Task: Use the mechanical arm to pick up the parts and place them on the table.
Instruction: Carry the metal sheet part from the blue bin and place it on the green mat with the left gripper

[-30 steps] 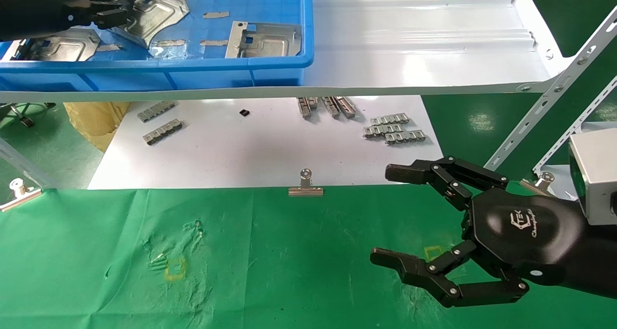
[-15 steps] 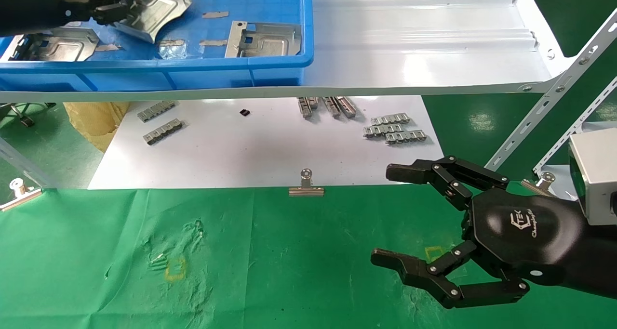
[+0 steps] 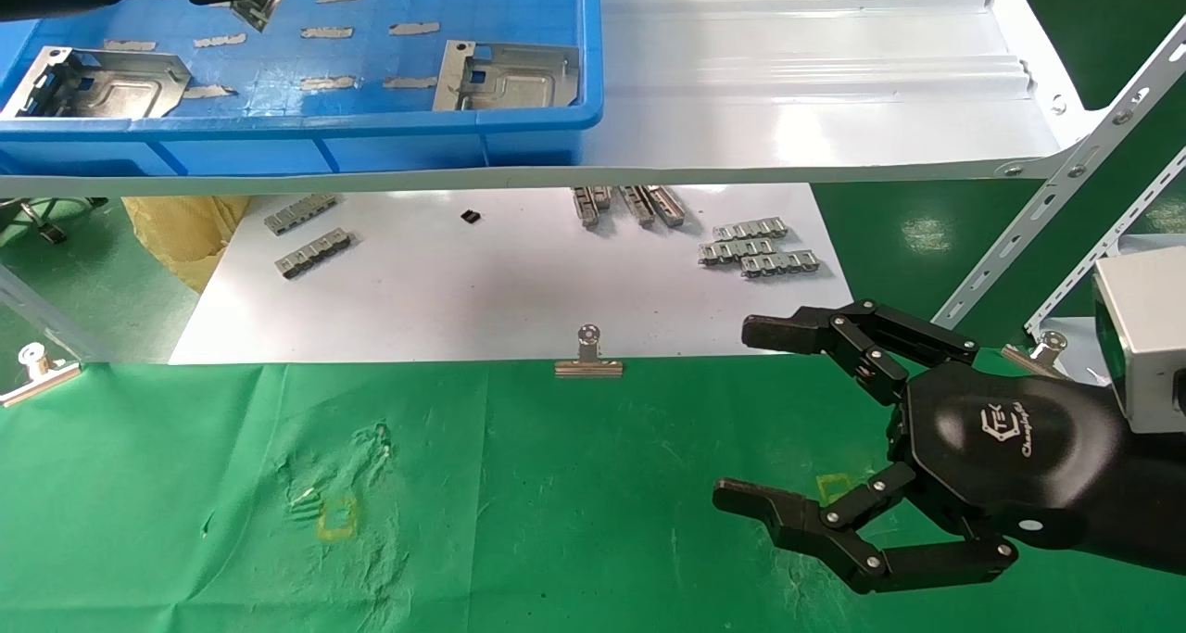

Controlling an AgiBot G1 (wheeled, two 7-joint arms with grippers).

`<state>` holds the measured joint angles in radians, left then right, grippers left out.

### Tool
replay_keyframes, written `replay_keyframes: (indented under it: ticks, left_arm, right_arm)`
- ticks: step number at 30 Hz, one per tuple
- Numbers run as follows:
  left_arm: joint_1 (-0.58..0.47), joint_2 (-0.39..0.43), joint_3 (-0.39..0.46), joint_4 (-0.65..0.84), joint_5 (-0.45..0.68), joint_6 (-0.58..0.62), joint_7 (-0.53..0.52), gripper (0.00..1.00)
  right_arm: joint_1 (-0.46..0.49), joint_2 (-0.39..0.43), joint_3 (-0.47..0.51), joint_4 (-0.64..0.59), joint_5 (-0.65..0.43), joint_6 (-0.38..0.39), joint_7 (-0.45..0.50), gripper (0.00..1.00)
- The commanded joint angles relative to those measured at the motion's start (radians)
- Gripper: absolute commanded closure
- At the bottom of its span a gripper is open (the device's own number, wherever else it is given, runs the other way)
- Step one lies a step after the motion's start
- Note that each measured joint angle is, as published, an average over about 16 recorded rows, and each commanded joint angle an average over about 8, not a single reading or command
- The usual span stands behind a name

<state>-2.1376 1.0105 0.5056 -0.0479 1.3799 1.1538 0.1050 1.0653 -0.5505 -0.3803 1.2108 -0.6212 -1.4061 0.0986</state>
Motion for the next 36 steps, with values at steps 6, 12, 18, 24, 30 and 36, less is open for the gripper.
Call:
replay_keyframes:
  ticks: [6,12,18,24,30,36]
  left_arm:
    - [-0.019,-0.027,-0.015,-0.020,-0.026,0.174,0.041,1.00]
    - [-0.028,-0.045,-0.026,-0.038,-0.049,0.348,0.080,1.00]
    - [-0.003,-0.055,-0.019,-0.097,-0.073,0.445,0.124,1.00]
    - [0.106,-0.111,0.040,-0.328,-0.182,0.460,0.139,1.00]
    - [0.236,-0.244,0.149,-0.626,-0.377,0.453,0.089,1.00]
    - [0.279,-0.345,0.265,-0.795,-0.453,0.444,0.095,1.00]
  right_arm:
    - [0.000,0.000,0.000,0.000,0.000,0.000,0.000,0.00]
    - [0.000,0.000,0.000,0.000,0.000,0.000,0.000,0.00]
    - [0.000,0.000,0.000,0.000,0.000,0.000,0.000,0.00]
    - [0.000,0.000,0.000,0.000,0.000,0.000,0.000,0.00]
    - [0.000,0.000,0.000,0.000,0.000,0.000,0.000,0.00]
    - [0.000,0.000,0.000,0.000,0.000,0.000,0.000,0.00]
